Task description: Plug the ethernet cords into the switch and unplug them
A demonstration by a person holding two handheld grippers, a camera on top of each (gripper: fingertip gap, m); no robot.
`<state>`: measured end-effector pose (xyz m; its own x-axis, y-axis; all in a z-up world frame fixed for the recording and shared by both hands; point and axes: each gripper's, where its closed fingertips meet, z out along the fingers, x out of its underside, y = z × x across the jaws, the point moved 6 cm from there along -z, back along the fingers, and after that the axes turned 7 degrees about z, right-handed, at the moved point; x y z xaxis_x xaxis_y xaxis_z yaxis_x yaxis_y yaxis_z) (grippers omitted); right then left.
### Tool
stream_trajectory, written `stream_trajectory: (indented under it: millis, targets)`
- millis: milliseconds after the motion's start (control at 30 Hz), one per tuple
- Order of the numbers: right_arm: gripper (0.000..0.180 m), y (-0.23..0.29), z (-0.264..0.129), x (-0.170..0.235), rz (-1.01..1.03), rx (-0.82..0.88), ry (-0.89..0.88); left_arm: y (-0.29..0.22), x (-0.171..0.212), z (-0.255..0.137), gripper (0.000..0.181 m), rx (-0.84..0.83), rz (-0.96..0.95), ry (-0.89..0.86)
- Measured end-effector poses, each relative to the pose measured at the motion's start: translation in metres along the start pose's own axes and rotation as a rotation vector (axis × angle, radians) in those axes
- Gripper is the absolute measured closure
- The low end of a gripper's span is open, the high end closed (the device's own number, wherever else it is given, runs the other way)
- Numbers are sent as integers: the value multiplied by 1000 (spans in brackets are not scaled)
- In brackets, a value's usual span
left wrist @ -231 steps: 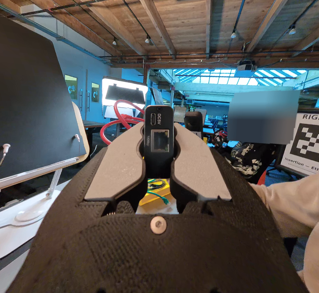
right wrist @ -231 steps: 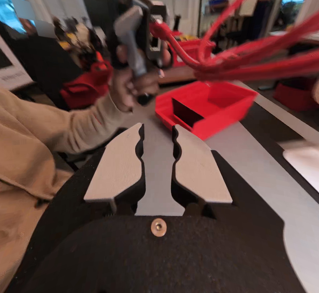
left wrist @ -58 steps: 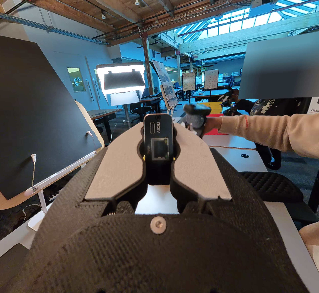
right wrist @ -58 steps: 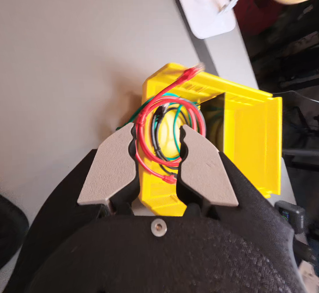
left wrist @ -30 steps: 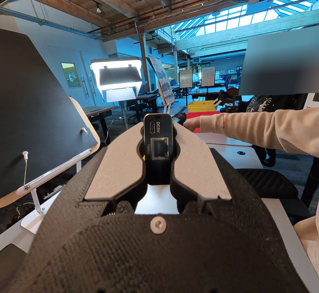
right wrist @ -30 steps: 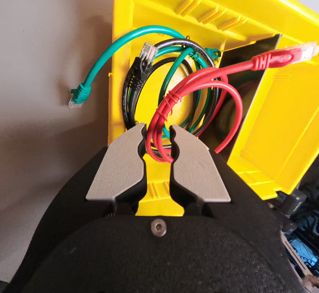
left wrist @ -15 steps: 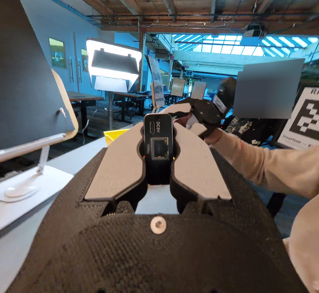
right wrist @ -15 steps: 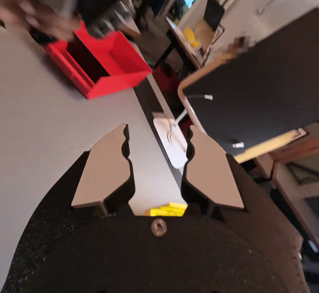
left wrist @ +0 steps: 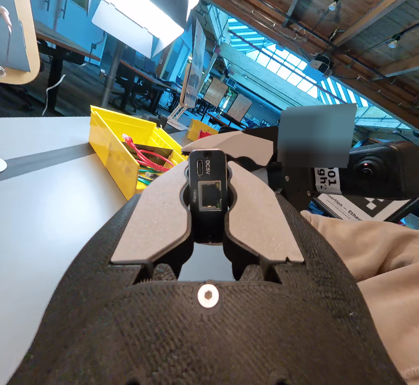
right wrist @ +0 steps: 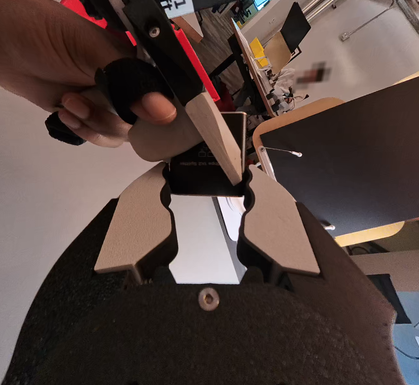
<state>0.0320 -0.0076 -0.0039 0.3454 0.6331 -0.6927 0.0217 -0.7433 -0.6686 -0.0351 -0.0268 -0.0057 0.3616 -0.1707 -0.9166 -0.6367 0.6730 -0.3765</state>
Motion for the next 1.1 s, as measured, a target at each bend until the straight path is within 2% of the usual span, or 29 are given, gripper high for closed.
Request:
stream_trajectory:
  millis: [67,167,233,333,433,567,700,867,967,1100]
  targets:
    - [118,1,-4,3,-1,-1,-4,-1,2,2,154,8,12,17]
    - [118,-11,-16,12,35,11,4,1,-6,-4,137,-59,116,-9]
    - [118,-27,-29,23,98,15,22,4,-17,-14,131,-120,197,-37]
    - [117,-68,-53,48,173,57,95,7,-37,-34,131,-209,312,-79]
    - [117,-122,-74,94,251,109,256,10,-52,-53,133,-302,429,-98]
    - [117,-186,-87,179,418,115,498,16,-60,-67,134,-403,533,-92]
    - [118,-217,-81,258,643,45,656,19,-58,-66,134,-392,517,-92]
    - [118,-219,-56,340,791,-31,837,27,-52,-64,134,-396,508,-66]
    - [117,-218,-40,374,845,-63,887,36,-49,-67,135,-416,513,-48]
    - [118,-219,-23,397,896,-108,890,51,-49,-74,136,-447,489,-52]
